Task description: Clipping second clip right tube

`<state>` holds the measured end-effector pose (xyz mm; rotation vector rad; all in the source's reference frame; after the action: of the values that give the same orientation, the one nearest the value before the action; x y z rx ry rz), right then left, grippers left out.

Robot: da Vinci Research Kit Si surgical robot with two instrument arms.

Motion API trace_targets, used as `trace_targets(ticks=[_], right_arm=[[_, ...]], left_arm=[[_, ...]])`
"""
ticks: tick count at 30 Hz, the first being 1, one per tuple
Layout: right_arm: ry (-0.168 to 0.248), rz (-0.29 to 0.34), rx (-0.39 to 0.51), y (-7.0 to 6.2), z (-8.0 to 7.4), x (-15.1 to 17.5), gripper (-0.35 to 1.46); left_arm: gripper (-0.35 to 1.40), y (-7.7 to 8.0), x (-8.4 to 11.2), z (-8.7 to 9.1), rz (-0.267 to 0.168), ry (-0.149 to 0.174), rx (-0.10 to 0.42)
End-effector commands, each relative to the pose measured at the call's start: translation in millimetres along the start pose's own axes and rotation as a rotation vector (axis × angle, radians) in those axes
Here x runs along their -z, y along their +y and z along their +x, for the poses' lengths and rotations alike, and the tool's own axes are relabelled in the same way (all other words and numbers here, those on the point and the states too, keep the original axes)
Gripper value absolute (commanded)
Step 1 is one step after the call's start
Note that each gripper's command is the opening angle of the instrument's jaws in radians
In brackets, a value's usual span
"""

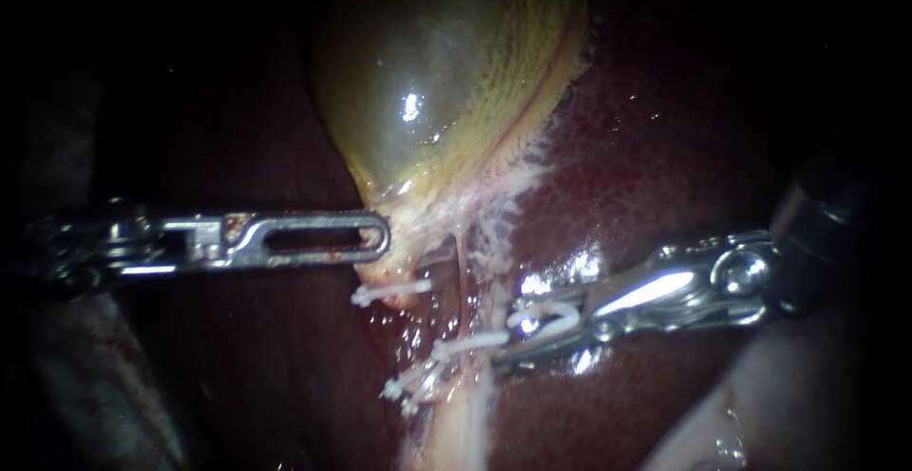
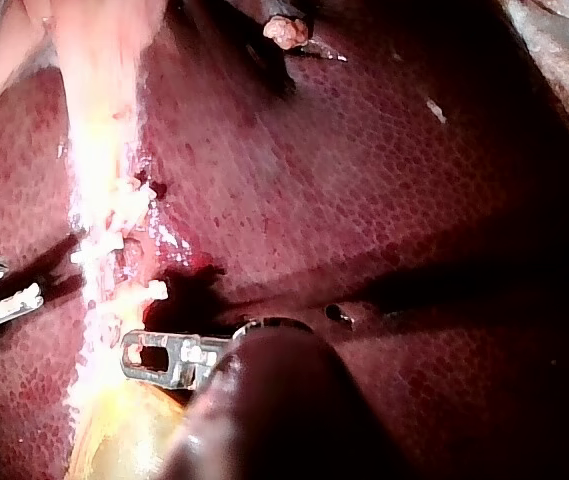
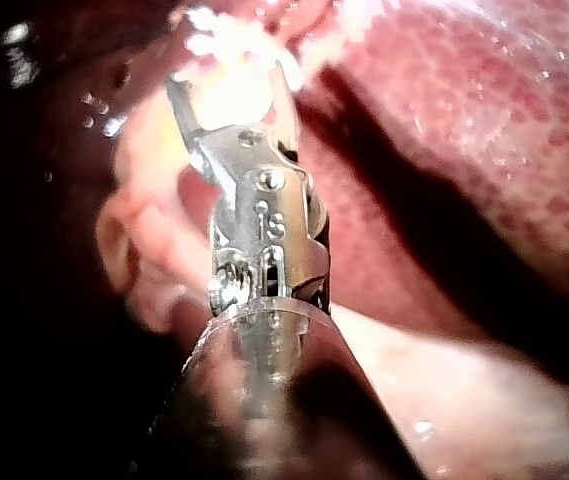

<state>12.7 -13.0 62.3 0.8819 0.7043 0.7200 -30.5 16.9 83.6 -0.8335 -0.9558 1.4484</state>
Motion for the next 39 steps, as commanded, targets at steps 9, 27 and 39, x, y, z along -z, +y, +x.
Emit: trace_targets(ticks=[9,27,39], right_arm=[[0.002,-0.003,0.0,1.6,0.7,-0.7,0.55],[0.009,-0.014,0.01,4.1,-0.1,-3.4,0.54],[0.015,-0.022,0.016,5.2,-0.6,-5.2,0.53]], left_arm=[[-0.35,0.7,0.3,-0.5,0.001,0.0,-0.001],[-0.35,1.8,0.7,-0.8,-0.001,-0.002,0.001],[-0.35,1.9,0.8,-0.8,-0.001,-0.002,0.001]])
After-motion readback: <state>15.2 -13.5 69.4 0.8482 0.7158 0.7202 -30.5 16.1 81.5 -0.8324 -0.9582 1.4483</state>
